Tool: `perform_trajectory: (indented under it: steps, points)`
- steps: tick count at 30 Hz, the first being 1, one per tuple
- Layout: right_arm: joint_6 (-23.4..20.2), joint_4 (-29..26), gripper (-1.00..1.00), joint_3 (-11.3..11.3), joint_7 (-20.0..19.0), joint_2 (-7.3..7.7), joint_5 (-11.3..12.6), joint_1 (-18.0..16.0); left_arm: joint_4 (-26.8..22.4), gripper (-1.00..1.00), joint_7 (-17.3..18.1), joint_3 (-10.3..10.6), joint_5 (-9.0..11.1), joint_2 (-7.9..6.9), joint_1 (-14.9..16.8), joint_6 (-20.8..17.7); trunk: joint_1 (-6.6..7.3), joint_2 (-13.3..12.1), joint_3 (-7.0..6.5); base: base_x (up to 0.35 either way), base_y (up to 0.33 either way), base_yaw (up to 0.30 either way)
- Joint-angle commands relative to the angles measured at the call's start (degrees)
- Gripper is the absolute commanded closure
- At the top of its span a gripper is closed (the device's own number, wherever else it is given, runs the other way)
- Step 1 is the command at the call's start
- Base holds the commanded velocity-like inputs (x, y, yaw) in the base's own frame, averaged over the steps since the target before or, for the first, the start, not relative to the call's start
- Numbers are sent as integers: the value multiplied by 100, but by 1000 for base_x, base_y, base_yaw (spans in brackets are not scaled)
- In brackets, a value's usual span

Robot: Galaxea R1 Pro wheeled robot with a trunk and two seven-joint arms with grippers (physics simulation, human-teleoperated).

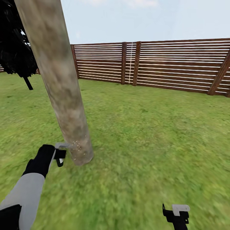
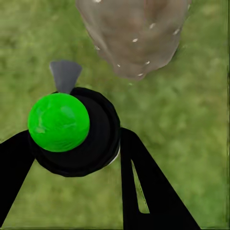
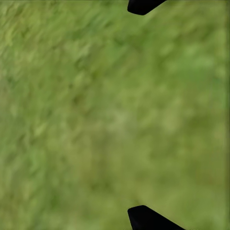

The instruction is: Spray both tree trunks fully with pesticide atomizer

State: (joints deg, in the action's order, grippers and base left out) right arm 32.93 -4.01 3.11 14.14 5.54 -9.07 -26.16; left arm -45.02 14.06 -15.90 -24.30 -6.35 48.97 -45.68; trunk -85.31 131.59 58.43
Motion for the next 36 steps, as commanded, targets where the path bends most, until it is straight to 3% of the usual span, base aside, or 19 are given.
perform_trajectory:
  steps: [1, 3, 5, 8, 11, 13, 14, 17, 20, 22, 26, 30, 36]
  points:
    - [12, 6, -100, 29, 28, -1, -60, -4, -29, 100, 176, -7, -32, -56, 1, -92, 1, 2, 5, 0, 0, 0]
    - [12, 3, -100, 24, 28, -8, -60, -4, -303, 100, 410, 34, -38, -13, -3, -252, 1, 2, 5, 0, 0, 0]
    - [12, 4, -100, 23, 28, -9, -60, -4, -445, 100, 438, 83, -63, 298, 18, -402, 1, 2, 5, 0, 0, 54]
    - [12, -1, -100, 23, 28, -9, -60, -4, -775, 100, 440, 269, -74, 462, 99, -718, 1, 2, 5, 0, 0, 227]
    - [12, -1, -100, 25, 28, -9, -60, -4, -981, 100, 438, 306, -98, 369, 109, -867, 1, 2, 5, 0, 0, 271]
    - [12, 3, -100, 23, 28, -9, -60, -4, -1048, 100, 452, 326, -81, 57, 63, -902, 1, 2, 5, 0, 0, 186]
    - [12, -1, -100, 23, 28, -9, -60, -4, -1048, 100, 458, 356, -79, 1, 51, -910, 1, 2, 5, 6, 0, 43]
    - [12, 3, -100, 24, 28, -9, -60, -4, -1043, 100, 471, 385, -85, 3, 47, -1055, 1, 2, 5, 145, 0, 13]
    - [12, 5, -100, 23, 29, -9, -60, -4, -978, 100, 477, 1011, -67, 11, 98, -1183, 1, 2, 5, 98, 0, 1]
    - [12, 5, -100, 23, 31, -9, -60, -4, -949, 100, 482, 1212, -56, 11, 105, -1212, 1, 2, 5, 17, 0, 0]
    - [11, 6, -100, 23, 28, -9, -60, -4, -938, 100, 512, 1246, -34, -57, 82, -1246, 1, 2, 5, 1, 0, 0]
    - [12, 6, -100, 23, 28, -9, -60, -4, -864, 100, 981, 1274, -39, -52, 36, -1239, 1, 2, 5, 5, -7, 149]
    - [6, 6, -100, 23, 36, -3, -72, -4, -816, 100, 1026, 1232, -58, -66, 25, -1225, 1, 2, 5, 114, -212, 25]
